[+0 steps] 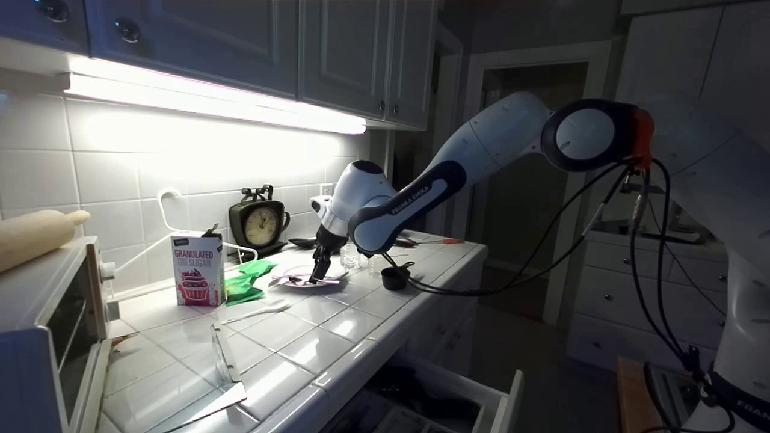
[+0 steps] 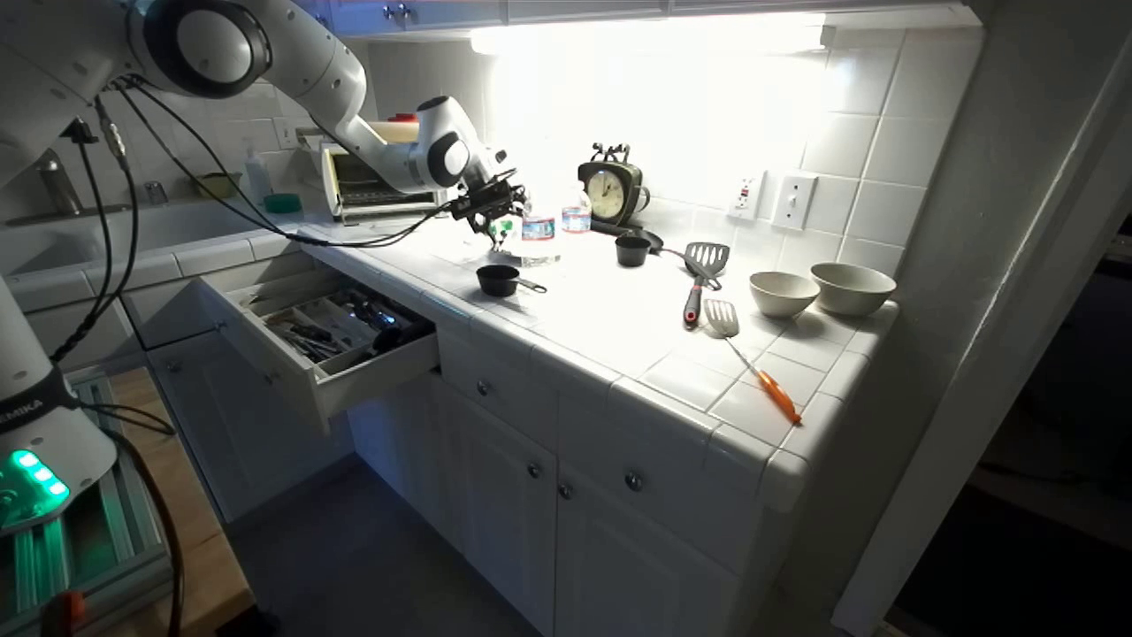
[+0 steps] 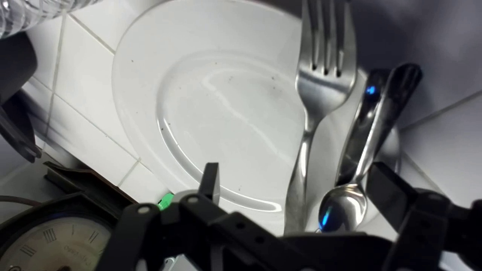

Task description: Pick up the spoon and put it on the plate

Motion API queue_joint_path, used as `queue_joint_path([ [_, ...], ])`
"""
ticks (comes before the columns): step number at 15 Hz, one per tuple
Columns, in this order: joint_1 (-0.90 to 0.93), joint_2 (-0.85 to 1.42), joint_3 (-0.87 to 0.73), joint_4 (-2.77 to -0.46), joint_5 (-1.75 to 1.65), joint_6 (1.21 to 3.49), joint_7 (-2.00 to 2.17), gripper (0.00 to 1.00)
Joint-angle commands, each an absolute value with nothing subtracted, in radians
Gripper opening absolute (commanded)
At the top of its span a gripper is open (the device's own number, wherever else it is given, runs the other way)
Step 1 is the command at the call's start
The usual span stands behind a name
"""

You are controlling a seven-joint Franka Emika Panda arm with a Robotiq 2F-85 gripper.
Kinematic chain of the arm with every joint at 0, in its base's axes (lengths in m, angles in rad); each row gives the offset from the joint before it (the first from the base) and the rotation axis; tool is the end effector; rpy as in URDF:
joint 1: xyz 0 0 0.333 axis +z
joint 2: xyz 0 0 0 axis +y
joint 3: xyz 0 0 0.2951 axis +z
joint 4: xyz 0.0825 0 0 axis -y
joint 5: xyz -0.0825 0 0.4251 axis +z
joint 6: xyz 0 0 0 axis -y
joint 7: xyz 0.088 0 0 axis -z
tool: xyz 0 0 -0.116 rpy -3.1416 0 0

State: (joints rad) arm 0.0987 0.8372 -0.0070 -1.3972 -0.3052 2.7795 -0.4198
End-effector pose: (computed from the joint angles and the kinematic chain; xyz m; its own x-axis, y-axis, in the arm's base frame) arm 0.7897 0.0863 0.2173 0.6173 0.7082 0.3426 0.5752 -0.7034 0.4176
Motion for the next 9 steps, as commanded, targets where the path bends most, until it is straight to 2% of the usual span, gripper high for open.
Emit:
queue_joint_path([
  [1,0.117,0.835,-0.030,-1.398,-0.320,2.823,-0.334,1.00],
  [5,0.133,0.802,-0.049,-1.437,-0.314,2.872,-0.259,1.00],
  [9,0.169,0.734,-0.087,-1.494,-0.301,2.770,-0.147,1.00],
])
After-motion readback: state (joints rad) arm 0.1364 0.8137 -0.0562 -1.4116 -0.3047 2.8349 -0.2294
